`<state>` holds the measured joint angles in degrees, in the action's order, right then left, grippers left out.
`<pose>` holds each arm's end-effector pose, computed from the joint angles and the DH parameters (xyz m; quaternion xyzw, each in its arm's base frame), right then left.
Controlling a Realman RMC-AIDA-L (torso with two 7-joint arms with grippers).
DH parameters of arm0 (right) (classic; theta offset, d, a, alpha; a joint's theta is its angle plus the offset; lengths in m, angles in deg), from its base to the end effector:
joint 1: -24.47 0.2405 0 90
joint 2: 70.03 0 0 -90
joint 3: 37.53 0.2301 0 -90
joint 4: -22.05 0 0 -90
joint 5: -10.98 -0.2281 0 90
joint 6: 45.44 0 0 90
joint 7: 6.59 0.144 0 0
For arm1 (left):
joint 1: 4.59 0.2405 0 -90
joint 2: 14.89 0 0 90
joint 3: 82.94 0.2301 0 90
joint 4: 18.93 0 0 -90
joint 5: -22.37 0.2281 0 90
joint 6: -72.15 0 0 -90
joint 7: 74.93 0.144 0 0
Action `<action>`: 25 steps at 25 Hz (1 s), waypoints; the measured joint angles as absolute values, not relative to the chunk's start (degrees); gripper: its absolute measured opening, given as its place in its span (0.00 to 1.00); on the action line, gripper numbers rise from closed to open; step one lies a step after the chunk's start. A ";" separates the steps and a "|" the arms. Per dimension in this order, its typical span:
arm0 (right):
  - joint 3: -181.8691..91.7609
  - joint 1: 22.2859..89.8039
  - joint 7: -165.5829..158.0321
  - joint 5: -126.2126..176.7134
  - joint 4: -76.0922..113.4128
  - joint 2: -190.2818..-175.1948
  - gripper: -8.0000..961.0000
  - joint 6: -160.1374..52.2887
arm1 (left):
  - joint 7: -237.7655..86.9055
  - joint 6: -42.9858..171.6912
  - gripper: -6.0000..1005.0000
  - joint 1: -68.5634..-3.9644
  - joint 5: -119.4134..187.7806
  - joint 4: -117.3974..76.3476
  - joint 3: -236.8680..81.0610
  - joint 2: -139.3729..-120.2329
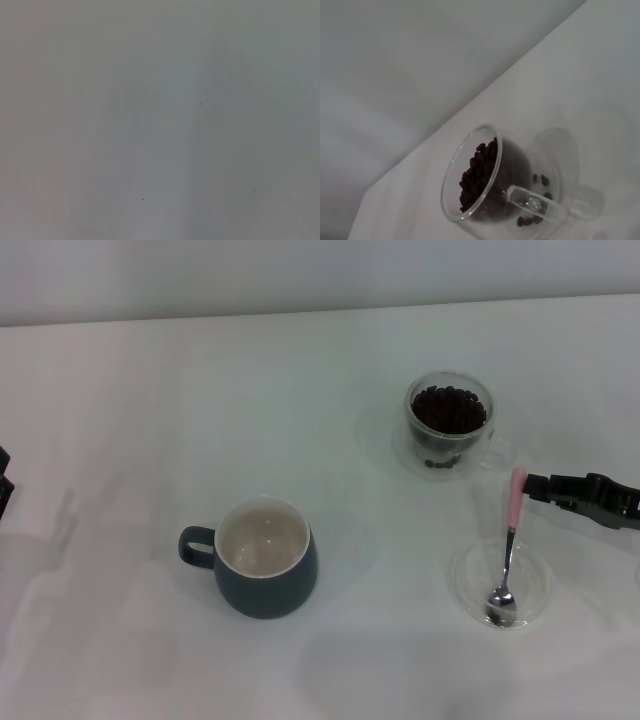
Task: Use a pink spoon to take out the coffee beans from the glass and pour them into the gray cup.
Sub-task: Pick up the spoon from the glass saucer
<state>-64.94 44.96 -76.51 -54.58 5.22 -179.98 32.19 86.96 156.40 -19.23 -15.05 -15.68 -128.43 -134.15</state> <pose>0.3794 0.2726 0.0323 -0.6751 0.6535 0.2927 0.1774 -0.3419 0.2463 -0.0109 -0.7214 -0.2191 -0.3511 0.5553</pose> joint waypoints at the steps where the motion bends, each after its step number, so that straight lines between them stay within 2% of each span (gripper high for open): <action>1: -65.02 45.16 -76.50 -54.50 5.23 -179.86 0.22 32.21 | 86.96 156.29 0.62 -19.29 -15.02 -15.68 -128.39 -134.15; 10: -69.00 48.12 -74.83 -53.44 5.51 -178.60 0.27 33.43 | 86.96 155.86 0.62 -18.95 -14.70 -15.13 -128.21 -134.15; 25: -71.81 50.38 -73.65 -52.25 5.30 -178.62 0.30 29.89 | 86.96 156.11 0.62 -18.38 -14.69 -15.07 -128.09 -134.15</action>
<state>-71.81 50.38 -73.65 -52.25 5.30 -178.62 29.89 86.96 156.11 -18.38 -14.69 -15.07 -128.09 -134.15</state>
